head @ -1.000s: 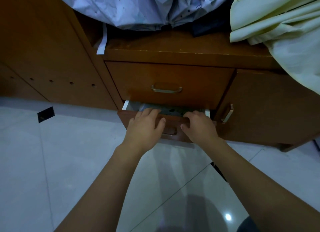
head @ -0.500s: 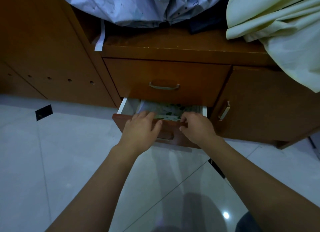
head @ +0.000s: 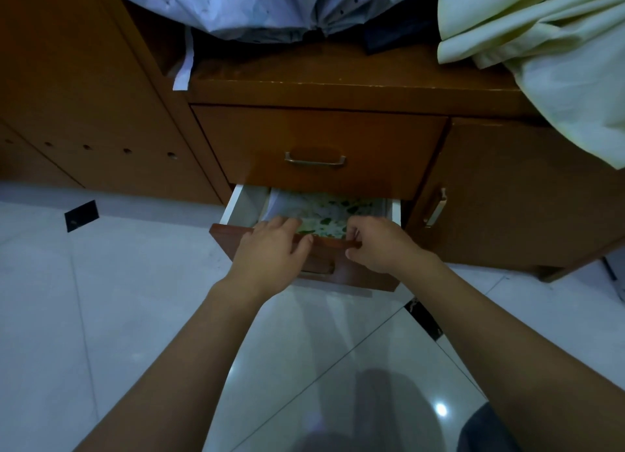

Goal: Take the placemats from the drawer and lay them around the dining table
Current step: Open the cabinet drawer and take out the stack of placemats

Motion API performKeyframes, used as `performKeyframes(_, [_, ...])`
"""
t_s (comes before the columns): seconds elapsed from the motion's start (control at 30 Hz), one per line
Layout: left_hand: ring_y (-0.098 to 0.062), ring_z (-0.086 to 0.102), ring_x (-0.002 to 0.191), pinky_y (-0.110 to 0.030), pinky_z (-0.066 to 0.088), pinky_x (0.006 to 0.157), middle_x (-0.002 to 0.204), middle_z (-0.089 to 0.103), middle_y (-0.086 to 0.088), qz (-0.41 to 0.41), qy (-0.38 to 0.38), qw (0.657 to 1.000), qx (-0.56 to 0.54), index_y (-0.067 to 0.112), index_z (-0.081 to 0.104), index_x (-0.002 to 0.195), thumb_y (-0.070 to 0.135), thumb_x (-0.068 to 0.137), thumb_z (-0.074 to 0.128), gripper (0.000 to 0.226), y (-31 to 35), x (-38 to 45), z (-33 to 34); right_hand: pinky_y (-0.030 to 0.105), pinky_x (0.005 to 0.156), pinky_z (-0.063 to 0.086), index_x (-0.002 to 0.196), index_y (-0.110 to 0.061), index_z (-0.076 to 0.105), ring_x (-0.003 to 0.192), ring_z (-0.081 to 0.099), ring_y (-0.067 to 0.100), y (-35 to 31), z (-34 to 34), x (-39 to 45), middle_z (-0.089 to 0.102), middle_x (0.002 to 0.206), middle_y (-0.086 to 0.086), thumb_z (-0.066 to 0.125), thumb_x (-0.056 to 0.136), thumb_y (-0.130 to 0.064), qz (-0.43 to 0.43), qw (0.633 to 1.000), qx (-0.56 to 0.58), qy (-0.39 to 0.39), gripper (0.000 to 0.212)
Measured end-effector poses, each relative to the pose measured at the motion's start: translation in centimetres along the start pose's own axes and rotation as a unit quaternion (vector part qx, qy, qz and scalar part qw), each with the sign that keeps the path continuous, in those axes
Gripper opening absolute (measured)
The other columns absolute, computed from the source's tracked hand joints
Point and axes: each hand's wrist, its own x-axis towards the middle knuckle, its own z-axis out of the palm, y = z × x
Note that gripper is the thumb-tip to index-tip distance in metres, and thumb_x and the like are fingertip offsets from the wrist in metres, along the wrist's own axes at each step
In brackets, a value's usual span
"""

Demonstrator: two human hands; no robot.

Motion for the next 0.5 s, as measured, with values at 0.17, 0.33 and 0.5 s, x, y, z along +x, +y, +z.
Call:
performKeyframes(0.17, [-0.028,0.050,0.120,-0.042,0.040,0.096,0.134,0.055,-0.004,0.005,-0.029,0.999,0.036,0.022,0.053,0.133,0.049,0.100,0.037,0.046,0.2,-0.2,0.6,0.036,0.074,0.048,0.098,-0.019,0.059,0.090,0.057,0.022,-0.1,-0.2,0.0,0.059,0.099,0.001,0.072,0.084,-0.028,-0.019,0.998,0.001,-0.056,0.021])
performKeyframes(0.33, [-0.029,0.051,0.119,-0.041,0.041,0.093,0.134,0.056,-0.006,0.003,-0.037,0.999,0.039,0.020,0.051,0.136,0.047,0.100,0.038,0.046,0.1,-0.1,0.6,0.033,0.071,0.047,0.091,-0.023,0.057,0.088,0.057,0.022,-0.5,0.3,-0.3,0.059,0.096,0.001,0.076,0.079,-0.030,-0.036,0.993,-0.036,-0.105,0.024])
performKeyframes(0.5, [-0.031,0.051,0.119,-0.045,0.043,0.096,0.134,0.055,-0.008,0.000,-0.061,0.998,0.032,0.019,0.050,0.135,0.049,0.100,0.037,0.048,0.1,-0.3,0.8,0.034,0.069,0.048,0.089,-0.020,0.062,0.085,0.059,0.020,-1.3,0.5,-0.6,0.063,0.093,0.002,0.079,0.076,-0.035,-0.050,0.985,-0.050,-0.156,0.026])
